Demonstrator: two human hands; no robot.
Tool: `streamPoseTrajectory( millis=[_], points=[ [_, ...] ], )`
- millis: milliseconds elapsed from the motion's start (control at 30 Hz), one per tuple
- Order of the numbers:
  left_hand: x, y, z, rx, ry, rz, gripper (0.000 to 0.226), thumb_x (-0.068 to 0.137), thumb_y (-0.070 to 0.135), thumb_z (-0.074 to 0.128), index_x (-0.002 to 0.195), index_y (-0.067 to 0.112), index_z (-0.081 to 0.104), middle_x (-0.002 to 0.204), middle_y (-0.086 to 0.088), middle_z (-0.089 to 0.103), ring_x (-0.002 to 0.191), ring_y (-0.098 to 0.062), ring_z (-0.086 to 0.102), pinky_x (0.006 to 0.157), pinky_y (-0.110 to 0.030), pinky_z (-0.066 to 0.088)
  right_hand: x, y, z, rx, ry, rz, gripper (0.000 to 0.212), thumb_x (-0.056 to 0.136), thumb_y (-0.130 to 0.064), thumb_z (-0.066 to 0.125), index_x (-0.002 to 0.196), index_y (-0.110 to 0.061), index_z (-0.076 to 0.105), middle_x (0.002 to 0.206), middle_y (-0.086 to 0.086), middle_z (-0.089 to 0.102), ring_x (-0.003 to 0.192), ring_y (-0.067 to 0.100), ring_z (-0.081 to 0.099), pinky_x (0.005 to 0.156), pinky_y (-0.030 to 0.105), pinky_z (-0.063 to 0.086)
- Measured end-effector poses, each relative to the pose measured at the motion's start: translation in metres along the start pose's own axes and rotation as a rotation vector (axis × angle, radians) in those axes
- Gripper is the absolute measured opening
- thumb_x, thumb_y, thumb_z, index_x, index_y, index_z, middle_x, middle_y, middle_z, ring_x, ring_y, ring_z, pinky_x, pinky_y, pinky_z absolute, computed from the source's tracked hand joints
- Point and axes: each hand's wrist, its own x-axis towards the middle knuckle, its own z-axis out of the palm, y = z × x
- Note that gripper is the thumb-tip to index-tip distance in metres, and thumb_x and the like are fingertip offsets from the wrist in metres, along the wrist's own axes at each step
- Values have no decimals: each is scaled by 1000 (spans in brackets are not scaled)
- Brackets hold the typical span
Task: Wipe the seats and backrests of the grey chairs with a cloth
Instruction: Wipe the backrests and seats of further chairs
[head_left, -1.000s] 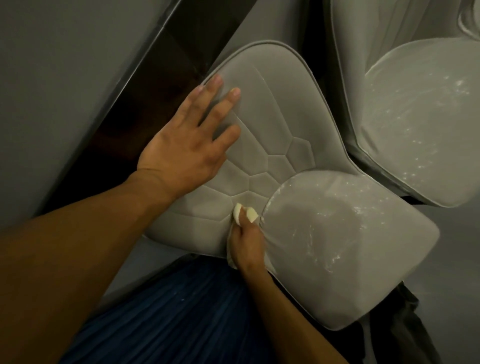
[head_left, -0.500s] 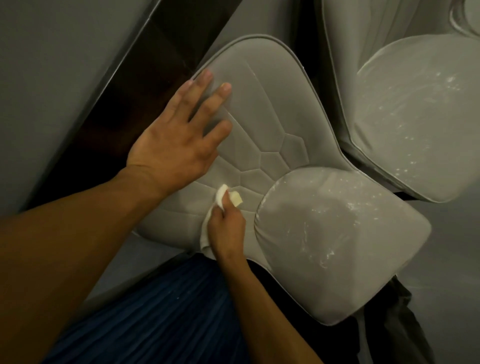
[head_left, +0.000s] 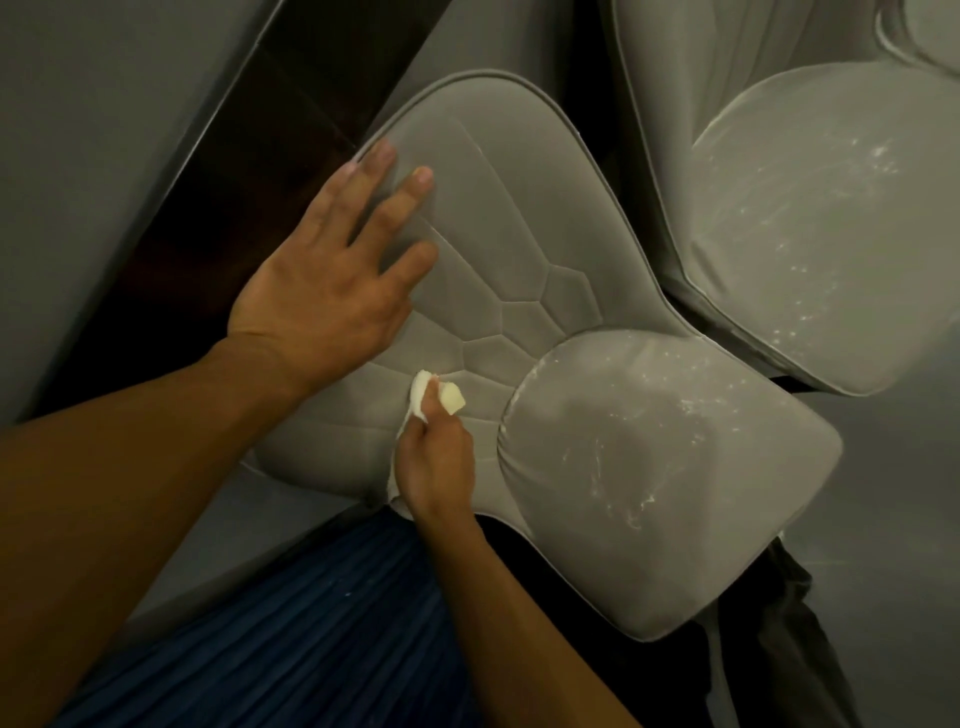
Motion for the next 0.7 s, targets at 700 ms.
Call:
streamPoseTrajectory(
  millis=[700],
  points=[
    [0,-1,-1,-24,-23,6,47,97,30,49,136,4,52,166,-26,8,152,-50,1,125,-54,-3,15,27,-13,-202,-69,-280,50,106,-34,36,153,-46,21,146,-11,41,120,8,47,111,33,38]
  ],
)
